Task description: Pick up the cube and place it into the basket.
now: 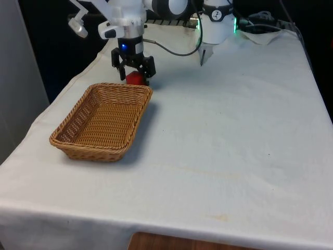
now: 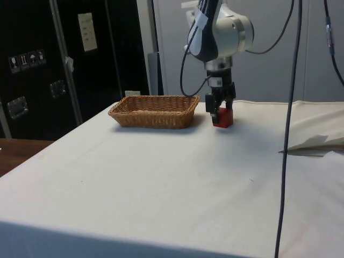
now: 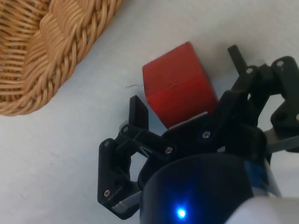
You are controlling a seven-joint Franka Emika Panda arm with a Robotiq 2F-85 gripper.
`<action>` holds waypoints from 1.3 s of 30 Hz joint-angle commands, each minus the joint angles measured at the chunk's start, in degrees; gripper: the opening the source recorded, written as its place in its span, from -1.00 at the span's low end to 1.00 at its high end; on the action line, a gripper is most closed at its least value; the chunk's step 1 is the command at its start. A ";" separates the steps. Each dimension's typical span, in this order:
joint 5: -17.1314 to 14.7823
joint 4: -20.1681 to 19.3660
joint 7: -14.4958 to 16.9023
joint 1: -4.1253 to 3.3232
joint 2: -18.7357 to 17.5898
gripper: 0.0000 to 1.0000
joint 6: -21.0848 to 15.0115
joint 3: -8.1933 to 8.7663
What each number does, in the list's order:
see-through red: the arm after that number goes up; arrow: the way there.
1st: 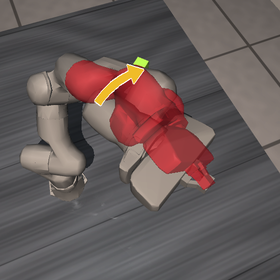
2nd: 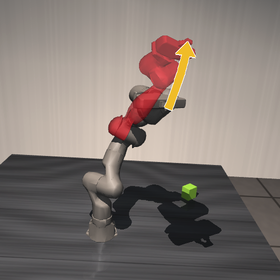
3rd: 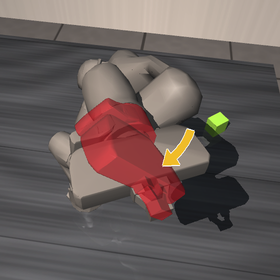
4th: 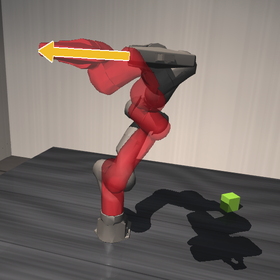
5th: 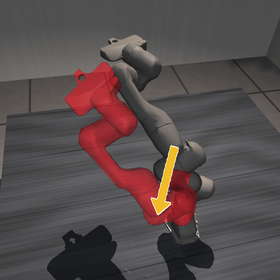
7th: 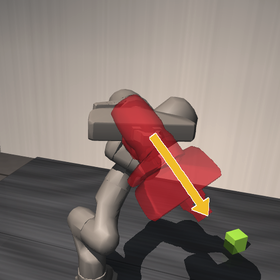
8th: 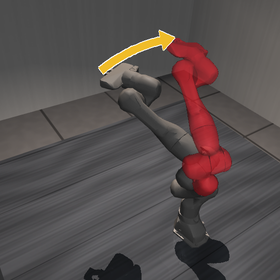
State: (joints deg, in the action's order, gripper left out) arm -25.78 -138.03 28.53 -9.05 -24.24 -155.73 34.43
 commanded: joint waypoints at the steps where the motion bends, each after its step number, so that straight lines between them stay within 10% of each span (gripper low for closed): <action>1: -0.69 -0.17 0.34 0.29 0.34 1.00 -0.86 -0.46; 4: -0.63 -0.23 0.23 0.23 0.34 0.60 -1.03 -0.40; 7: -0.63 -0.29 0.11 0.23 0.40 -0.41 -1.20 -0.40; 10: -0.63 -0.29 0.00 0.23 0.40 -1.00 -1.26 -0.40; 39: 2.23 -1.72 -0.86 -0.86 5.84 -1.00 -0.17 2.01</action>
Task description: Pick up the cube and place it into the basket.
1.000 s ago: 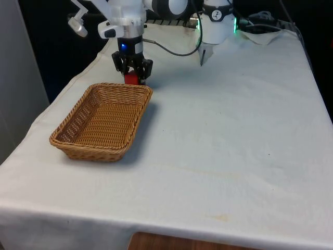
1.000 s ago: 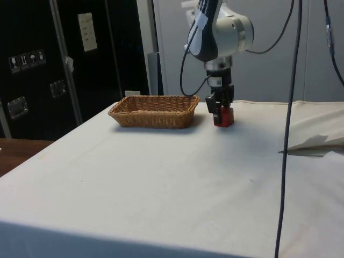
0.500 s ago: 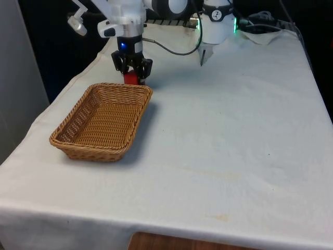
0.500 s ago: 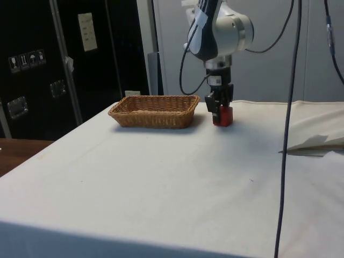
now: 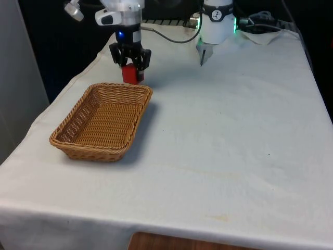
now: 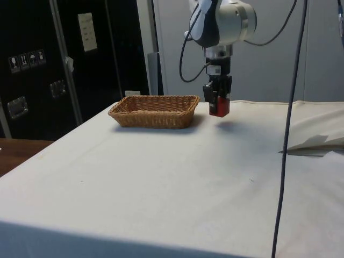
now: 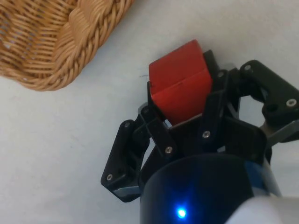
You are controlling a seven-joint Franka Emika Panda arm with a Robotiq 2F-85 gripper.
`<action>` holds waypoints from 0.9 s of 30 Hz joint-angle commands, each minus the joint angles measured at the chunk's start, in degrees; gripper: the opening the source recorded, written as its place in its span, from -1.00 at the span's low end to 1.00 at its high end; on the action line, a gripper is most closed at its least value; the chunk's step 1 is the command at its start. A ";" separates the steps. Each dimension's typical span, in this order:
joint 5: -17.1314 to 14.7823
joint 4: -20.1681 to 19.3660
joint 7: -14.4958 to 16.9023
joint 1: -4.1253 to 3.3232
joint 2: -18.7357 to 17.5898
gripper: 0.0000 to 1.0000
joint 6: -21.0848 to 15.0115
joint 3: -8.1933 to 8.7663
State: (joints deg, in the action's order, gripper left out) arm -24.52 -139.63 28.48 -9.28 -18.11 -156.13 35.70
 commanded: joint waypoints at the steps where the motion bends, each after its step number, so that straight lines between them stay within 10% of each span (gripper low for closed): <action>1: 1.20 -0.23 -0.86 -0.63 0.34 -1.00 0.29 0.86; 8: 0.40 -0.17 0.00 -0.11 2.23 -1.00 0.74 0.11; 27: 10.20 0.34 -4.53 -0.52 8.59 -1.00 7.73 1.49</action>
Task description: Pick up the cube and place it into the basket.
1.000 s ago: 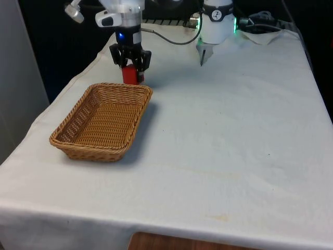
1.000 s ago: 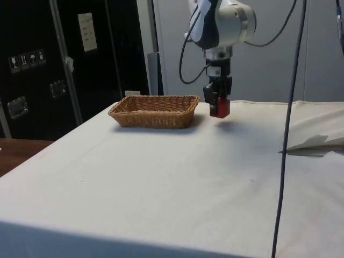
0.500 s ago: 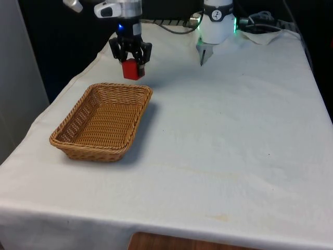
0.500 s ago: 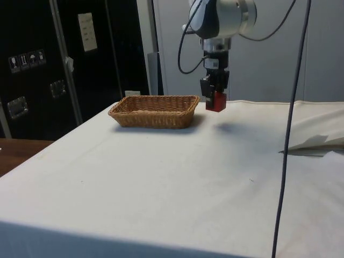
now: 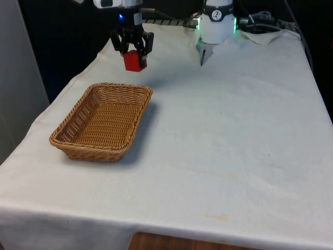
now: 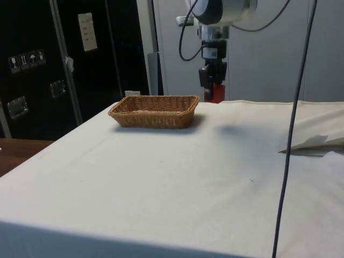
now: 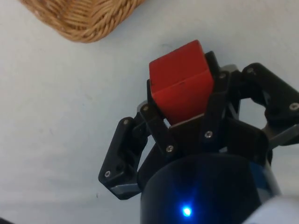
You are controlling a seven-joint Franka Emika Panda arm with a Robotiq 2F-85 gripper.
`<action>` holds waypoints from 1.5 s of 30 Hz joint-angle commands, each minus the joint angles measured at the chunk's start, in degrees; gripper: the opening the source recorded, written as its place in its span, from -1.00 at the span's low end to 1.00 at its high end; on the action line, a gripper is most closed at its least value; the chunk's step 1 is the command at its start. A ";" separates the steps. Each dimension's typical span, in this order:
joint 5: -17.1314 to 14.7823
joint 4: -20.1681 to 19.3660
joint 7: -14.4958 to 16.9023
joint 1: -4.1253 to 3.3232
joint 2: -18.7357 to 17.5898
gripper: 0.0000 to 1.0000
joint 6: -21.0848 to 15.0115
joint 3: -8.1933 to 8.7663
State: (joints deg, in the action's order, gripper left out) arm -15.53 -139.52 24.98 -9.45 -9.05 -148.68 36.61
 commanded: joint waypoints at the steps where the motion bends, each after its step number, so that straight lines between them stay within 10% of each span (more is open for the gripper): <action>1: 1.72 0.29 -1.26 -0.29 -0.06 -1.00 0.74 0.57; 45: 14.44 8.54 -4.70 0.00 10.66 -1.00 22.52 -0.06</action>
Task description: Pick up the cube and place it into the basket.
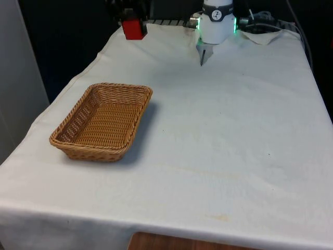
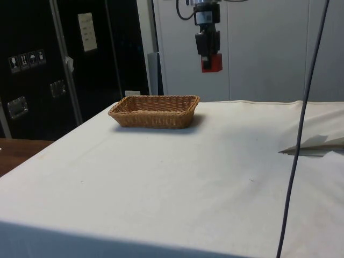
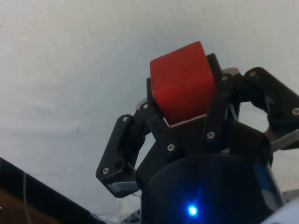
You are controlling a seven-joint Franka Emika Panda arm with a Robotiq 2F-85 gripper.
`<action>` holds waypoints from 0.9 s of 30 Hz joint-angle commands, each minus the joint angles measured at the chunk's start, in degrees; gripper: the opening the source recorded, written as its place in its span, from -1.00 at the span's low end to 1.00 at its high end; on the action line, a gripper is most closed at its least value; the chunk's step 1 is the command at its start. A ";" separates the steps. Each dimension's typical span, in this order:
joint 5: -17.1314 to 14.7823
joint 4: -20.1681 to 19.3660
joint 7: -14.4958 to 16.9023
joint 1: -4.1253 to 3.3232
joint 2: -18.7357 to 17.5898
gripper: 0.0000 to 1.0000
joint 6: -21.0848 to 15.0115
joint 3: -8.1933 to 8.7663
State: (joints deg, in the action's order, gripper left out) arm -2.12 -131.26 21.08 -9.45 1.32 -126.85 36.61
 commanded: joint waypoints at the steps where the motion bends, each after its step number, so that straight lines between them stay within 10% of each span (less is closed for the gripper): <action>1: 1.09 0.57 -0.80 0.00 0.46 -1.00 1.09 -0.06; 27: 2.81 6.02 -1.72 -0.34 1.26 -1.00 7.16 -1.09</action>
State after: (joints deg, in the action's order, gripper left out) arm 0.34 -125.82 20.00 -9.74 2.98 -120.15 35.70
